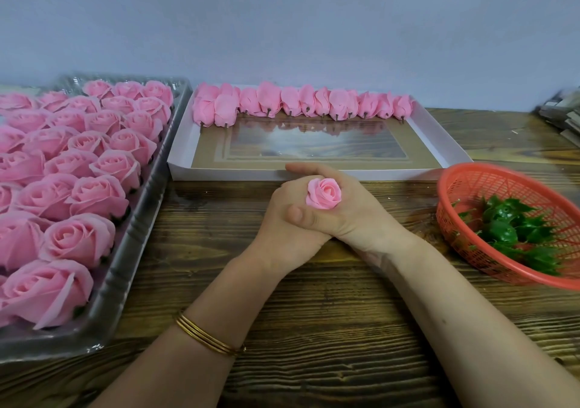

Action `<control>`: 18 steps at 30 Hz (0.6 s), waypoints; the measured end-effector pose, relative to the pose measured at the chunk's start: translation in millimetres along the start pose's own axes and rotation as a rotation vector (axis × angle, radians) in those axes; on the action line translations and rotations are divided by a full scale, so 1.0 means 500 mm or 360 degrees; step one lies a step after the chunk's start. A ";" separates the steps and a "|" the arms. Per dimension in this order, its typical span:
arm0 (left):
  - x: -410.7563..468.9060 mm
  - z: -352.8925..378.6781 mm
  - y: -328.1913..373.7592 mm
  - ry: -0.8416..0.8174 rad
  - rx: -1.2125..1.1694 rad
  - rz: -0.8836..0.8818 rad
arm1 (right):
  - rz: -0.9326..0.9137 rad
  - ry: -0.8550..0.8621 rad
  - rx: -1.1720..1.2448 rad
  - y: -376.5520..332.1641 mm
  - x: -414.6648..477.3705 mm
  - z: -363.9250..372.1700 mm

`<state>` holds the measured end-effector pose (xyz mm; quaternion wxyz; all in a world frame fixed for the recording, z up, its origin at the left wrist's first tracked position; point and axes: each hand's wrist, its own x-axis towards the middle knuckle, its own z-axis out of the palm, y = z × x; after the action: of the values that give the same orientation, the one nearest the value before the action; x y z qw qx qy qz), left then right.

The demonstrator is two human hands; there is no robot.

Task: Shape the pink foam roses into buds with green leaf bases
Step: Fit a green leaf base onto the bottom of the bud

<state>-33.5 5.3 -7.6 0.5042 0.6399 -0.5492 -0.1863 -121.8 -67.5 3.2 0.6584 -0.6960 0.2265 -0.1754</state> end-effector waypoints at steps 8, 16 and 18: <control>0.001 -0.005 -0.001 -0.0021 -0.0373 -0.0133 | -0.0013 -0.0130 0.0447 -0.013 -0.007 -0.031; 0.001 0.000 -0.013 -0.0046 -0.0482 -0.0206 | -0.0201 -0.0116 0.0656 -0.027 -0.008 -0.039; 0.000 0.000 -0.010 -0.0044 -0.0483 -0.0192 | -0.0200 -0.0127 0.0593 -0.025 -0.007 -0.032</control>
<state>-31.0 4.7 -12.1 0.5752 0.5856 -0.4822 -0.3060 -132.5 -78.4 16.9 0.7721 -0.5813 0.1199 -0.2272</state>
